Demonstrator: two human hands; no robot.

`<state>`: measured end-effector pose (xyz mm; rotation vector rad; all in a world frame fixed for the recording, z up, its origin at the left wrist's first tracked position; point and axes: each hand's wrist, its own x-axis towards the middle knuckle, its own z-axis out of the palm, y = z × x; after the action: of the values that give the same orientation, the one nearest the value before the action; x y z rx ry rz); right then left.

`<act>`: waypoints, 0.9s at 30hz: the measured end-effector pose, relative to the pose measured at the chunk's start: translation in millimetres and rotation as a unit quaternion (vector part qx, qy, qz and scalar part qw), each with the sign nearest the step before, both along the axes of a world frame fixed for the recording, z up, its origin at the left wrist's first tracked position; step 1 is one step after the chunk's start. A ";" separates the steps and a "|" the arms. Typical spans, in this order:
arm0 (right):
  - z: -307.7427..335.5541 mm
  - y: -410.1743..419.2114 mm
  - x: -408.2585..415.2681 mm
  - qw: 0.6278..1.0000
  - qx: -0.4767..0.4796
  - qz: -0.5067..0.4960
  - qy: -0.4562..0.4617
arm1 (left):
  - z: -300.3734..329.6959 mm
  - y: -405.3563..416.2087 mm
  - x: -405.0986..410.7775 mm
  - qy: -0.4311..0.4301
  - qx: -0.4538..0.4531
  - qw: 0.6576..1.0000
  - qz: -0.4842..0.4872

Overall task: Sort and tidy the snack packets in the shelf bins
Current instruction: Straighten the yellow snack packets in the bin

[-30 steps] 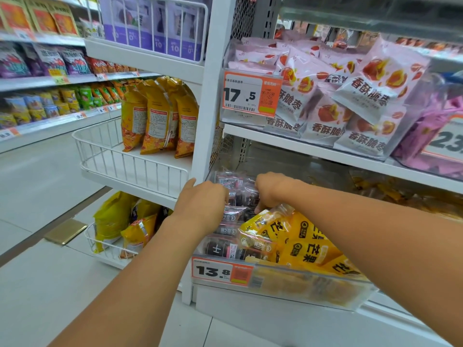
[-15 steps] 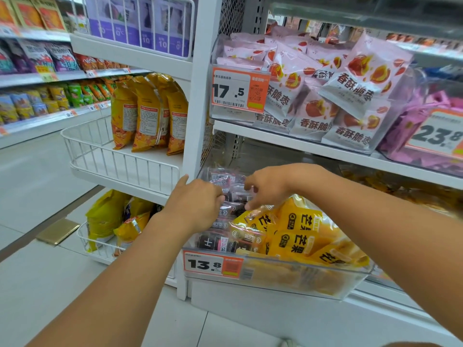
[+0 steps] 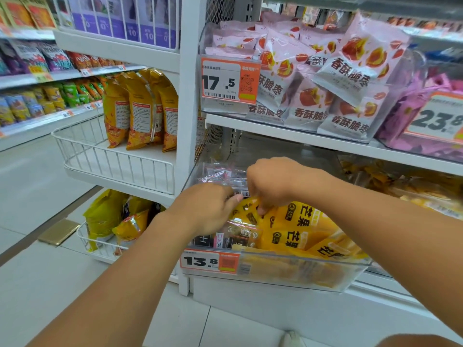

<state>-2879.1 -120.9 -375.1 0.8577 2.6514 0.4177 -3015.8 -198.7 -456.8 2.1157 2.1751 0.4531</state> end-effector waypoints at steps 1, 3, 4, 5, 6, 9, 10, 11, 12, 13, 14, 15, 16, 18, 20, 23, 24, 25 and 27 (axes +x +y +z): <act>6.2 1.1 2.6 0.999 0.023 0.009 0.037 | 0.7 0.6 -0.6 -0.005 0.004 1.000 0.009; 15.5 4.2 9.7 0.992 0.055 0.025 0.108 | 3.7 1.7 1.4 -0.024 0.019 0.999 0.031; 17.7 5.2 13.0 0.988 0.068 0.024 0.134 | 5.4 1.7 3.5 -0.047 0.039 0.997 0.039; 18.1 5.8 16.4 0.983 0.077 0.028 0.163 | 7.3 1.4 5.2 -0.087 0.072 0.993 0.046; 17.2 5.9 18.9 0.977 0.084 0.039 0.194 | 10.0 -0.2 6.4 -0.142 0.111 0.982 0.051; 12.9 3.6 29.8 0.949 0.096 0.089 0.288 | 18.6 -4.4 5.2 -0.365 0.177 0.914 0.029; 12.2 2.5 34.6 0.933 0.095 0.110 0.330 | 19.9 -4.7 3.9 -0.428 0.178 0.886 0.008; 12.5 1.4 39.6 0.913 0.096 0.133 0.375 | 20.5 -5.5 2.9 -0.469 0.179 0.865 -0.016; 14.0 0.3 44.2 0.890 0.102 0.154 0.417 | 20.7 -6.1 1.6 -0.492 0.186 0.849 -0.043; 14.6 -1.4 48.7 0.868 0.109 0.169 0.453 | 21.4 -6.8 0.3 -0.510 0.196 0.835 -0.064; 12.8 -1.8 52.4 0.848 0.116 0.179 0.484 | 22.5 -7.6 -0.8 -0.524 0.209 0.822 -0.073; 9.6 -2.3 55.2 0.828 0.119 0.183 0.516 | 23.6 -9.1 -2.8 -0.531 0.221 0.814 -0.074; 4.5 -1.7 56.6 0.806 0.115 0.181 0.552 | 23.9 -10.6 -4.9 -0.531 0.229 0.813 -0.070; -6.1 -1.6 54.0 0.761 0.103 0.169 0.618 | 23.7 -12.9 -6.4 -0.508 0.232 0.828 -0.054; -11.1 -1.8 46.0 0.729 0.107 0.171 0.653 | 22.8 -13.9 -3.9 -0.499 0.239 0.832 -0.036; -5.2 -4.3 39.3 0.697 0.057 0.173 0.693 | 24.9 -10.7 2.9 -0.527 0.287 0.799 -0.025; -4.7 -5.2 39.7 0.688 0.025 0.168 0.706 | 26.1 -9.0 5.8 -0.533 0.303 0.790 -0.020; -6.4 -6.2 40.9 0.679 -0.014 0.159 0.716 | 27.3 -7.3 9.3 -0.540 0.313 0.781 -0.011; -15.7 -7.9 44.0 0.659 -0.089 0.124 0.736 | 26.7 -2.2 18.7 -0.563 0.323 0.761 0.010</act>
<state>-2835.1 -128.8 -390.8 0.9305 4.1339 -0.9902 -2997.1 -200.9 -430.1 1.2436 1.3326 2.0360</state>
